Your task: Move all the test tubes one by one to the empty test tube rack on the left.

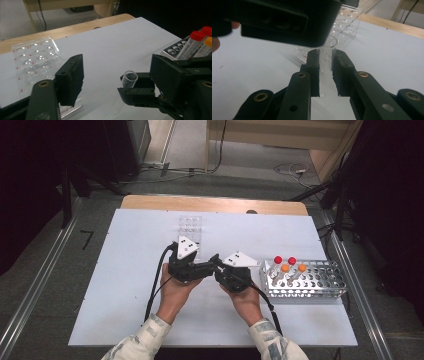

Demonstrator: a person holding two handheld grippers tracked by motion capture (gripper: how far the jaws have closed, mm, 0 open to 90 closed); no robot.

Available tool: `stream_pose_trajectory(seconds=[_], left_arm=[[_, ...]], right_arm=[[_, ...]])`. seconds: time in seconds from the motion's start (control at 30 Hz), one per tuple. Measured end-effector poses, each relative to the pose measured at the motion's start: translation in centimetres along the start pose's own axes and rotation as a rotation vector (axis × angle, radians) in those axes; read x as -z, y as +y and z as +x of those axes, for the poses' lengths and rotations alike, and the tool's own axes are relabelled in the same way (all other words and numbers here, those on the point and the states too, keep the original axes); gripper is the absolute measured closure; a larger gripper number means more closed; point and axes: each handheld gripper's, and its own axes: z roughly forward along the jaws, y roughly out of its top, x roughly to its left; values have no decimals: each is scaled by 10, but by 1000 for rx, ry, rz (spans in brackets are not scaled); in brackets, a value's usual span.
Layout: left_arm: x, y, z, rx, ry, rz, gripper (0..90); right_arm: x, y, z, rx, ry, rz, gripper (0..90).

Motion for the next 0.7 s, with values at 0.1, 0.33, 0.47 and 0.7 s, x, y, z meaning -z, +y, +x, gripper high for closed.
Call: stream_pose_trajectory(seconds=[0.1,0.33,0.47,0.7], left_arm=[[-1,-2,-2,-7,-11,12,385],[-3,-4,-1,-11,-27,22,559],[-4,-5,-1,-11,-50,33,648],[-5,-5,-1,-9,-70,44,746]], right_arm=[[-1,1,3,0,4,-2,734],[0,2,5,1,8,-7,734],[1,3,4,1,6,-10,734],[1,3,5,4,8,-11,734]])
